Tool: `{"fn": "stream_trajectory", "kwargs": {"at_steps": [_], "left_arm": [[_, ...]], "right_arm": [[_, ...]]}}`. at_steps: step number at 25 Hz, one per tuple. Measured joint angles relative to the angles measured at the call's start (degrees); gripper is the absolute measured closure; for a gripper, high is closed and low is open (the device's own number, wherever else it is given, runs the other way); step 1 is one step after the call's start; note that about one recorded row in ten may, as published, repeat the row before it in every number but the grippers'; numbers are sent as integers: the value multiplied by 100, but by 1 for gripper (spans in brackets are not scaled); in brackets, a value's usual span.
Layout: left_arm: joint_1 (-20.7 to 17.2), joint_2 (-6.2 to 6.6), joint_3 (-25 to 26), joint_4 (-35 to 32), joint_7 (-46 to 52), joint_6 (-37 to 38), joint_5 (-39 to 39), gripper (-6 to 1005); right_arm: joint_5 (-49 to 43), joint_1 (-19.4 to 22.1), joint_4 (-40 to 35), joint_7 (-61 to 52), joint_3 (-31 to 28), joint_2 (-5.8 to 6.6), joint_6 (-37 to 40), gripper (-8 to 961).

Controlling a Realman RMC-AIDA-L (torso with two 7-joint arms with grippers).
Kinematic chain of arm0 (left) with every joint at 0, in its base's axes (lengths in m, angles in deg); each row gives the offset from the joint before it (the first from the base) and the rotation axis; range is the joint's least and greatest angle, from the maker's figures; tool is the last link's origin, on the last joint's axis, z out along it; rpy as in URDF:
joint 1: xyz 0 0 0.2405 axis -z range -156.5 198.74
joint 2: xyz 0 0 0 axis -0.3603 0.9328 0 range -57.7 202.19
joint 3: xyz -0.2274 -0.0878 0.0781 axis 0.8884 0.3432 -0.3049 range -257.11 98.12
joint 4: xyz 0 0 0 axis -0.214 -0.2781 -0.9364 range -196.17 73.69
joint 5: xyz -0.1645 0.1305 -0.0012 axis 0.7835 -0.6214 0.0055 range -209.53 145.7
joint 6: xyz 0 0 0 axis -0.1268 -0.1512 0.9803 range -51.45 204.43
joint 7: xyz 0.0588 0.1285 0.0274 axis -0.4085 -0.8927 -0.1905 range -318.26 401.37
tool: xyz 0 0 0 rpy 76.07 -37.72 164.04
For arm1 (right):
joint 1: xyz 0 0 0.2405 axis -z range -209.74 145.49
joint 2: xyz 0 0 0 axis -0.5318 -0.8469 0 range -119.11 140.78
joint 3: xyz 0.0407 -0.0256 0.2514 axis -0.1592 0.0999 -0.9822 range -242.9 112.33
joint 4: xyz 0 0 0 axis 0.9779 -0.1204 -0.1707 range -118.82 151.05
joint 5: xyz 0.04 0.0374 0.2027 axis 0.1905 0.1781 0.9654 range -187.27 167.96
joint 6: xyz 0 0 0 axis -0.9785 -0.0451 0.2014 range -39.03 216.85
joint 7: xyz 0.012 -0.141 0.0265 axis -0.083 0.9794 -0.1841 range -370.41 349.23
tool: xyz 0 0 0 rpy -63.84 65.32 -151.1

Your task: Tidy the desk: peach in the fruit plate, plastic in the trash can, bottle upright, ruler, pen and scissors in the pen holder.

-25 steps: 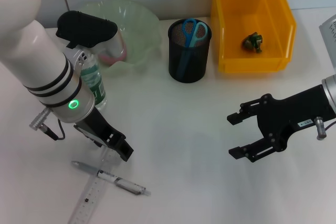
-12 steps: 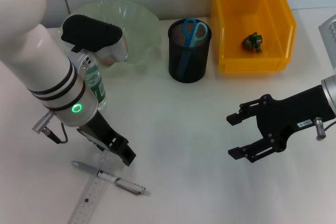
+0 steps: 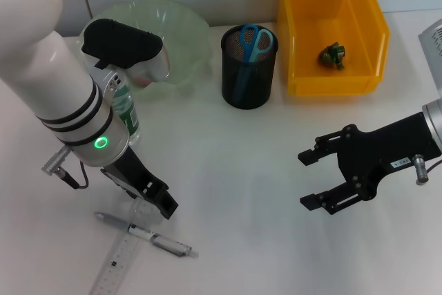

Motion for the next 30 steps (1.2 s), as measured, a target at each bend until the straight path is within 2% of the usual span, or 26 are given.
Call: {"fn": "stream_trajectory", "kwargs": {"at_steps": [25,30], "left_arm": [[9,0,-18,49,-63,-105,-20,246],[9,0,-36,41,-77,-106,-20,277]], "right_arm": [[-47,-14,44,9,9,-42,-62,155],[-52,-17,47,5,9,-44,-62,155]]}}
